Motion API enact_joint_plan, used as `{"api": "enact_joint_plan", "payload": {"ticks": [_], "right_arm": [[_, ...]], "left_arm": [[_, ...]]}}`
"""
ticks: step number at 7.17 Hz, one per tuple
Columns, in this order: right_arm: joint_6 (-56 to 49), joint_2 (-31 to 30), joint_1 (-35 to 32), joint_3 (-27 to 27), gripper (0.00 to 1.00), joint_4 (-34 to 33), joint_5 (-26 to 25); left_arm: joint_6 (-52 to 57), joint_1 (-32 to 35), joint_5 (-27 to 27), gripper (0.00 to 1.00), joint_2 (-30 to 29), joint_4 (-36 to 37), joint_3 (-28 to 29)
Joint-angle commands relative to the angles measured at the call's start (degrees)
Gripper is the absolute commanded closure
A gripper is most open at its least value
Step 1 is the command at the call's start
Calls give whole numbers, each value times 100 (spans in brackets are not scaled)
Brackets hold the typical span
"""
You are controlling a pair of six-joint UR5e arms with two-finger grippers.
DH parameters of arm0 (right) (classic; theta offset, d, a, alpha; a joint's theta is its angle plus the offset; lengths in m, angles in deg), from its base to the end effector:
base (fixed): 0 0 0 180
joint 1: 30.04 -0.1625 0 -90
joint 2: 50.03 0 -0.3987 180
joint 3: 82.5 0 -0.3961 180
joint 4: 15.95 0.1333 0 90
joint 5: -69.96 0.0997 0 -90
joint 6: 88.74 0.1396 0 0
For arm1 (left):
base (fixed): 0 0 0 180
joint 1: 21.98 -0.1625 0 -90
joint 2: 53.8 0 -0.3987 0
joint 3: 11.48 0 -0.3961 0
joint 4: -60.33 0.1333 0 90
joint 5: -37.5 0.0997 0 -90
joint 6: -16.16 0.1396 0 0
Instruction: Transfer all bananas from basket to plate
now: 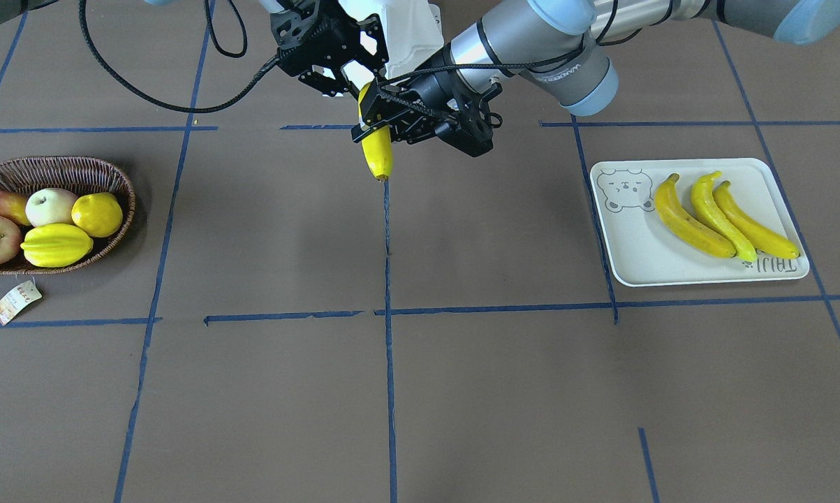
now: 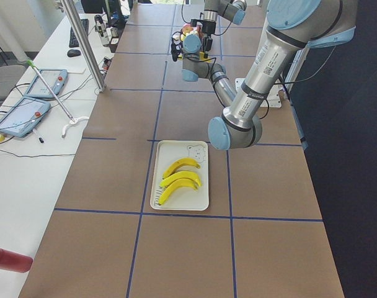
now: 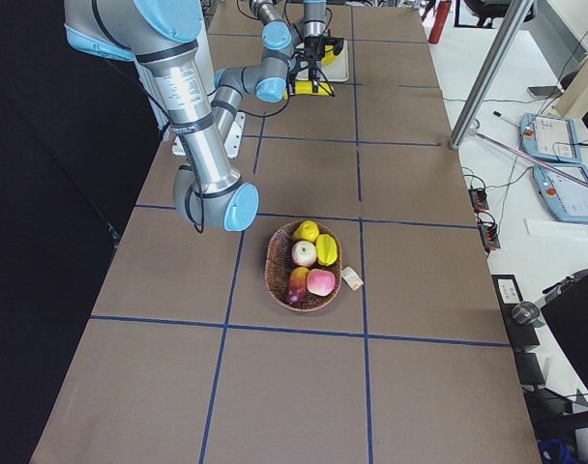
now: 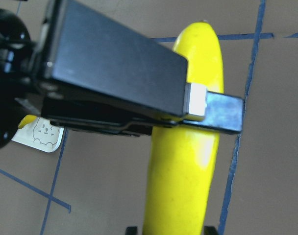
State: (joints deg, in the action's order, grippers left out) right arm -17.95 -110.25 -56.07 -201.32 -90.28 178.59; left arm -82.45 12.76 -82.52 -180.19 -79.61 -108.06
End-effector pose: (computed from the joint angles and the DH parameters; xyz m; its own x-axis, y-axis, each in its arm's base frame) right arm -0.4632 -0.3249 0.1104 0.2760 -0.2122 0.9375 -0.0516 0.9706 0.2349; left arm 0.4914 -0.4180 0.1078 -0.0536 -0.1205 -0.9913 0.0756 0.9893 -0.1244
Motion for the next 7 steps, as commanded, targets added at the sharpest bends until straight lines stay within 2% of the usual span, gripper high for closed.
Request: {"api": "enact_joint_plan", "payload": {"ticks": [1,3,4,5,6,7], "right_arm": [[119,-7,-16,-35,0,-3,0],[181,-68,-94,-306,0,-124,35],[190,-86,-260,-578,0,-717,140],[190,-173,-375,-815,0,-1115,149],[190,-400,-437,-966,0,-1240,149],[181,-612,-499,-1011,0,-1242,141]], "left_arm": [[43,25,-3,100,8,19,-1],[78,286,-29,100,34,194,25],[166,436,-64,100,69,891,52],[706,594,-91,100,87,1933,-9],[1251,831,-143,100,253,2997,-218],[1717,1051,-100,100,698,3686,-612]]}}
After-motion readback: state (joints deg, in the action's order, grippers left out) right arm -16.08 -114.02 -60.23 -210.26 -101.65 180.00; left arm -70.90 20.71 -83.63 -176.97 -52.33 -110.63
